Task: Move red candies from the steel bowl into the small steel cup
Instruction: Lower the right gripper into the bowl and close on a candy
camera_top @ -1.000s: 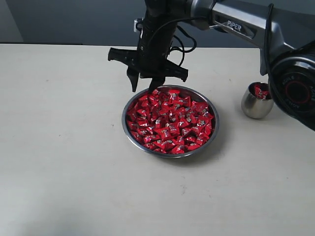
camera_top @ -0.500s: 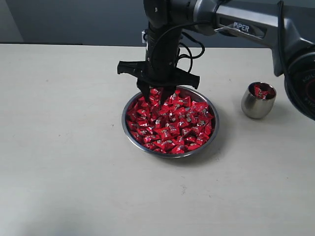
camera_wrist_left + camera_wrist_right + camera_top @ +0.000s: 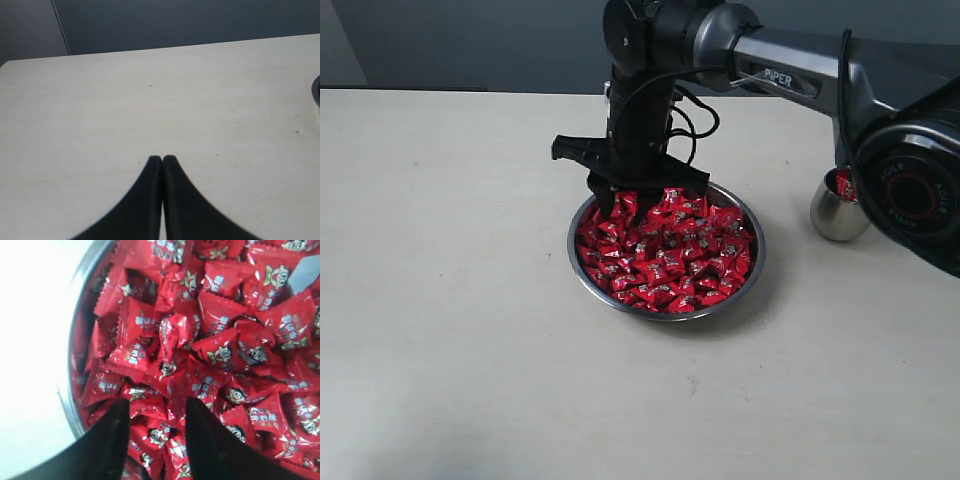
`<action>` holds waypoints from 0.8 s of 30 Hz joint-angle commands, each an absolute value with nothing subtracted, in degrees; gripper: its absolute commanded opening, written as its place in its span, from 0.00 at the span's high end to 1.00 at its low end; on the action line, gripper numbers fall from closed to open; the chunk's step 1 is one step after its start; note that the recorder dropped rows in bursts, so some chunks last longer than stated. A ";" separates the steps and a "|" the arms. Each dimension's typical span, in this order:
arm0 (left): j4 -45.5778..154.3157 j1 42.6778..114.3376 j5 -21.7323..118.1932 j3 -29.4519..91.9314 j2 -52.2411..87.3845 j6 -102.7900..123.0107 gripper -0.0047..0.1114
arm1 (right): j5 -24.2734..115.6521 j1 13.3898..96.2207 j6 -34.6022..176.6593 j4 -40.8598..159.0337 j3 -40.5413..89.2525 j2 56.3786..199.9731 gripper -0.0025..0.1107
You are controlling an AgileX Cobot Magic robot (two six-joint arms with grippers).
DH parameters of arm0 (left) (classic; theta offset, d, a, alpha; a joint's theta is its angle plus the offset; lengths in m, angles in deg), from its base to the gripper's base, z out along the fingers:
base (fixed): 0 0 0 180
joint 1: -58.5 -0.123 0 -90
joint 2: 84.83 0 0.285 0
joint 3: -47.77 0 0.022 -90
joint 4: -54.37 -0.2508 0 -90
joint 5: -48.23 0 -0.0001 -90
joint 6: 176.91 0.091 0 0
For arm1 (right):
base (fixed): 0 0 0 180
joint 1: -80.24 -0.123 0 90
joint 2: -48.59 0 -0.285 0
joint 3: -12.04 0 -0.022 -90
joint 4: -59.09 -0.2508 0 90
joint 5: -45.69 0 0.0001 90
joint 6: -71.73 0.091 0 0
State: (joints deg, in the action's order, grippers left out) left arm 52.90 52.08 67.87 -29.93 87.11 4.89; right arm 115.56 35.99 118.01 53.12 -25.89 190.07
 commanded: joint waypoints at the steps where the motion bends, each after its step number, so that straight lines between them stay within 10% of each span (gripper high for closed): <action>1: 52.82 52.33 67.38 -29.45 87.38 4.77 0.96 | 115.65 36.95 118.18 52.72 -26.30 190.19 0.65; 24: 52.82 52.33 67.38 -29.45 87.38 4.77 0.96 | 115.65 36.95 118.22 51.83 -25.84 191.85 0.65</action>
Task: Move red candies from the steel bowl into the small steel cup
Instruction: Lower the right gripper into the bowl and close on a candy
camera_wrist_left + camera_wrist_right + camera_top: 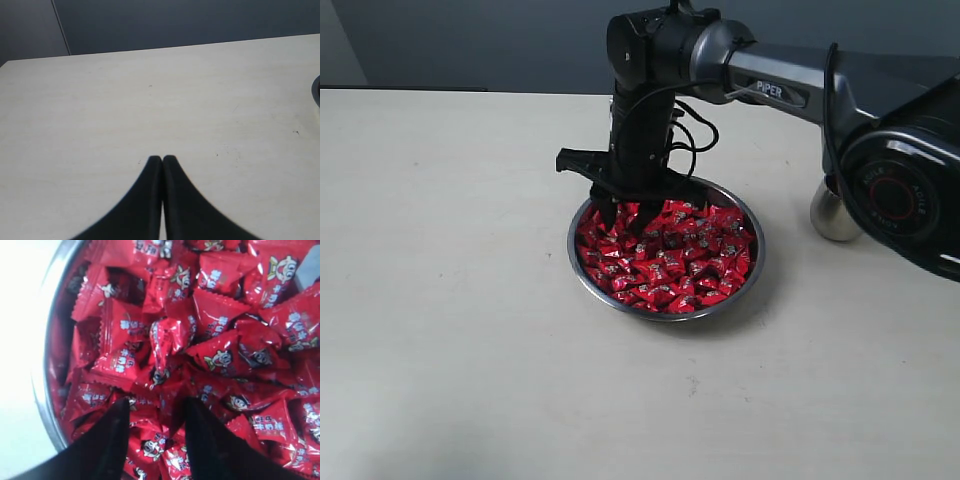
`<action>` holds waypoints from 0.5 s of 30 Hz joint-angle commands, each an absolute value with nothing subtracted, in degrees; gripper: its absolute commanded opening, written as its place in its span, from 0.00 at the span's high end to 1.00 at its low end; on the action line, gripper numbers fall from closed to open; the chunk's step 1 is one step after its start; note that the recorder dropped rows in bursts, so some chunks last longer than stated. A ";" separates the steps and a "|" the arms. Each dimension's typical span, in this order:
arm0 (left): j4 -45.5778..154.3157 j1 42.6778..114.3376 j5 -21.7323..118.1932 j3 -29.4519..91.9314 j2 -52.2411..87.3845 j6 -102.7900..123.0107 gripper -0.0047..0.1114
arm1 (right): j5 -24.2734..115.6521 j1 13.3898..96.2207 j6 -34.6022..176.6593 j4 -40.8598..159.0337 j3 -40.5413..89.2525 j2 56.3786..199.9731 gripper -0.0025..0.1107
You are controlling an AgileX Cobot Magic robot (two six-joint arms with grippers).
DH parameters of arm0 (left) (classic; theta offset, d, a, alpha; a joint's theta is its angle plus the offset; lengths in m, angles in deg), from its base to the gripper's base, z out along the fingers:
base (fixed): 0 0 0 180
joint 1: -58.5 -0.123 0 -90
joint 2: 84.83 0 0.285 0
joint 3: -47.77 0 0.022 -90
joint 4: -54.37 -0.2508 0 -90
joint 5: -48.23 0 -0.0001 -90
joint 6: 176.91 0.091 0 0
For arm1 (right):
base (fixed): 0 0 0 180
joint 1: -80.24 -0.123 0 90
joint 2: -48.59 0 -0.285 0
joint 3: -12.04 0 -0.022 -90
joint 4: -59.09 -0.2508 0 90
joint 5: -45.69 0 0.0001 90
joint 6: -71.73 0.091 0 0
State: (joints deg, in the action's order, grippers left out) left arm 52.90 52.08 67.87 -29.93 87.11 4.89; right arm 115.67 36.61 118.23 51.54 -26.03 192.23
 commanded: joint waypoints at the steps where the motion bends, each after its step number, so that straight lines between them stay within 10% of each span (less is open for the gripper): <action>1: 52.82 52.33 67.38 -29.45 87.38 4.77 0.96 | 115.65 36.95 118.22 51.83 -25.84 191.85 0.65; 15: 52.82 52.33 67.38 -29.45 87.38 4.77 0.96 | 115.65 36.84 115.41 55.19 -25.84 191.94 0.65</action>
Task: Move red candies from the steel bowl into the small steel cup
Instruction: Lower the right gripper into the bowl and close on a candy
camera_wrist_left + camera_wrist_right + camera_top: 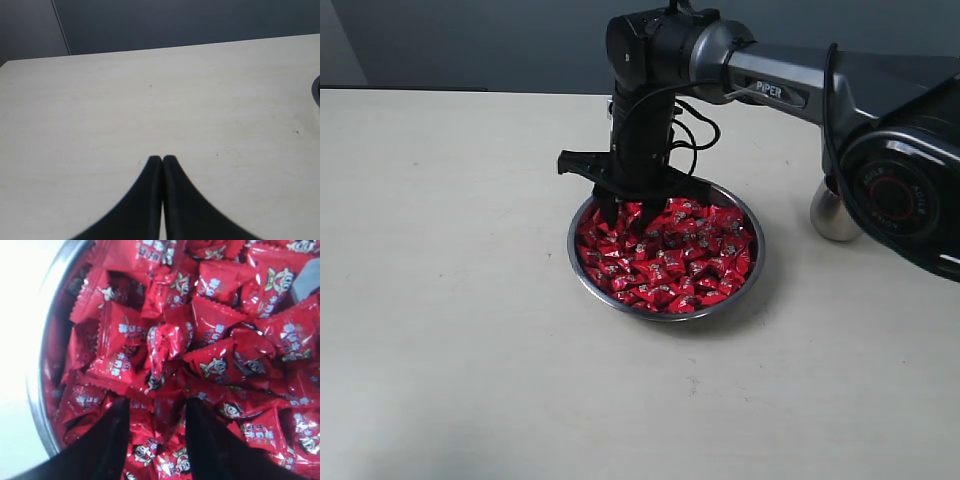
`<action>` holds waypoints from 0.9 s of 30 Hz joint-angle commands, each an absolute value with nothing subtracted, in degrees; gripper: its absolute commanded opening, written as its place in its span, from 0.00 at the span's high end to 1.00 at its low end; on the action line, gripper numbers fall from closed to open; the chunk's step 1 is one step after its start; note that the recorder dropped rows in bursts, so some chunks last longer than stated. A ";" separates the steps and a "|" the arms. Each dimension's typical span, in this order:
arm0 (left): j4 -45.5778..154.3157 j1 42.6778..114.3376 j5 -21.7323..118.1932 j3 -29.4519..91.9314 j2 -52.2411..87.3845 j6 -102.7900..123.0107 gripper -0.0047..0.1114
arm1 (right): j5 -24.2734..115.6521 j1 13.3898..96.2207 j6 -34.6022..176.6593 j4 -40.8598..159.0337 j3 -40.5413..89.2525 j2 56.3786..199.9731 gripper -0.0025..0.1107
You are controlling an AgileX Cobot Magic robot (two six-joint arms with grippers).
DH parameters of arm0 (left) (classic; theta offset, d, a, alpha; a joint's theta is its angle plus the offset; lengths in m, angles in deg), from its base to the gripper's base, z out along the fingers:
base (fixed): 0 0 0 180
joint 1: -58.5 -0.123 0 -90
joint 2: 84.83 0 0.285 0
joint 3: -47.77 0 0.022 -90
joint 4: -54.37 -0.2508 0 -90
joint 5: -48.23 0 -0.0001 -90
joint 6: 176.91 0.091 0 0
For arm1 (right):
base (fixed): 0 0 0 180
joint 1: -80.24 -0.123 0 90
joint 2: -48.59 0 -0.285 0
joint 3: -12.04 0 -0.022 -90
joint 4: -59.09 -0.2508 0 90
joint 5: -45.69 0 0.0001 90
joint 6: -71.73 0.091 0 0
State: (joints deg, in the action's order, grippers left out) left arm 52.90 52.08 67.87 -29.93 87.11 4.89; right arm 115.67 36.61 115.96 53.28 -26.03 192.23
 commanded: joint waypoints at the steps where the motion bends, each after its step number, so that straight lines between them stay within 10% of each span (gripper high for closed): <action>1: 52.82 52.33 67.38 -29.45 87.38 4.77 0.96 | 115.65 36.84 115.41 55.19 -25.84 191.94 0.65; 12: 52.82 52.33 67.38 -29.45 87.38 4.77 0.96 | 115.65 36.84 115.41 54.99 -25.84 191.94 0.66; 18: 52.82 52.33 67.38 -29.45 87.38 4.77 0.96 | 115.65 36.84 115.41 54.99 -25.84 191.94 0.98; 27: 52.82 52.33 67.38 -29.45 87.38 4.77 0.96 | 115.65 36.84 111.37 54.45 -25.84 191.84 0.98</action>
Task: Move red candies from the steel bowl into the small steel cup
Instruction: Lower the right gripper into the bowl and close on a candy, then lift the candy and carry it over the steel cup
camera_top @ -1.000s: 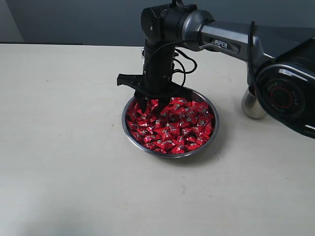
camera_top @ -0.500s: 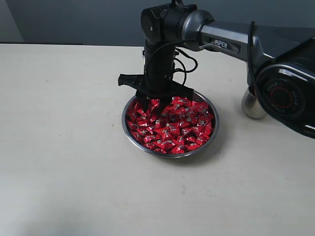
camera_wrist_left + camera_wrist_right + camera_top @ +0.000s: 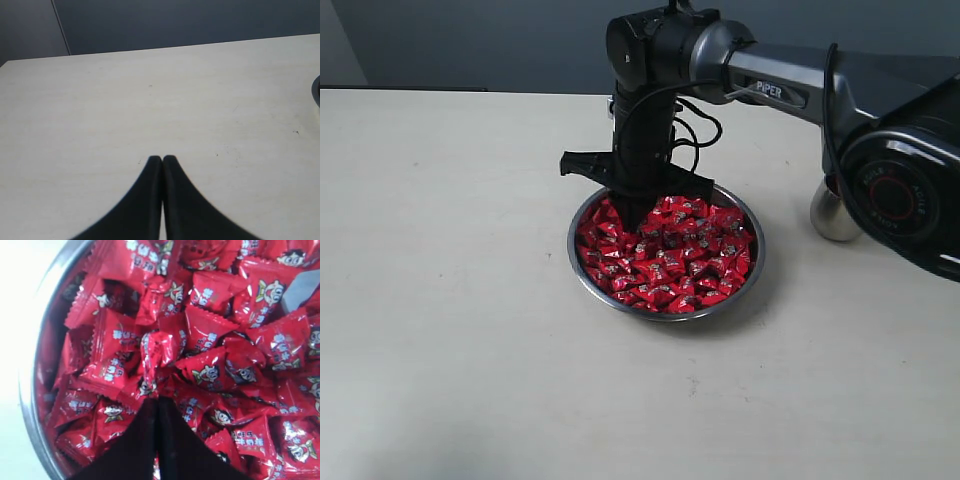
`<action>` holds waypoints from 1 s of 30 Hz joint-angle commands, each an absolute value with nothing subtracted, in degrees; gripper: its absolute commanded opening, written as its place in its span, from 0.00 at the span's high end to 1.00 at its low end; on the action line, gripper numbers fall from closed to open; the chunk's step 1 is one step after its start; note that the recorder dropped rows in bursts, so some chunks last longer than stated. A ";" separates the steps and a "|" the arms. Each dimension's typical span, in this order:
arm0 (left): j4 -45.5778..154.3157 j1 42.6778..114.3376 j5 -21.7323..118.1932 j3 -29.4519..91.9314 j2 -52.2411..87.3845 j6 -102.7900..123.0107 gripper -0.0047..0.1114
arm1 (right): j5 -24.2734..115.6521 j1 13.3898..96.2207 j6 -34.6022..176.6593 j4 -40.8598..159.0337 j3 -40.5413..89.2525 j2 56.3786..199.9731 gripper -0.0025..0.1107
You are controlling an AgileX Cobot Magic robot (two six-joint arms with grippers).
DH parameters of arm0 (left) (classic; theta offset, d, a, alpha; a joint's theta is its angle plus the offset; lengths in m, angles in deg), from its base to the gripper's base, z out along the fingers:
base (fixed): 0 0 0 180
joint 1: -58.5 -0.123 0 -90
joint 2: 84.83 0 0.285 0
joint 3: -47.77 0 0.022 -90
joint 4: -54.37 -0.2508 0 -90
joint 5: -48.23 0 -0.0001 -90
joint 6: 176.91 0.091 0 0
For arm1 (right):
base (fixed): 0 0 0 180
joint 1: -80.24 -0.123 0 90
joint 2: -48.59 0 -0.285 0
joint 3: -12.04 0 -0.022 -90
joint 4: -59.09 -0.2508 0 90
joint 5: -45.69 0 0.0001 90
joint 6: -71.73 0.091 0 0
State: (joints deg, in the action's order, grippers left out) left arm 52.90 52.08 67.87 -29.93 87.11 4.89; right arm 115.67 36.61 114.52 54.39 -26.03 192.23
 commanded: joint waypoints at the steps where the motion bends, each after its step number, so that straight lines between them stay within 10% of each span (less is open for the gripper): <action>1: 52.82 52.33 67.38 -29.45 87.38 4.77 0.96 | 115.65 36.84 110.98 54.21 -25.84 191.83 0.98; 30: 52.82 52.33 67.38 -29.45 87.38 4.77 0.96 | 115.65 45.27 100.62 57.98 -29.39 180.55 0.98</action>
State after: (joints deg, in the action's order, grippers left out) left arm 52.90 52.08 67.87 -29.93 87.11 4.89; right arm 115.55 42.21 102.48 57.51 -29.20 183.39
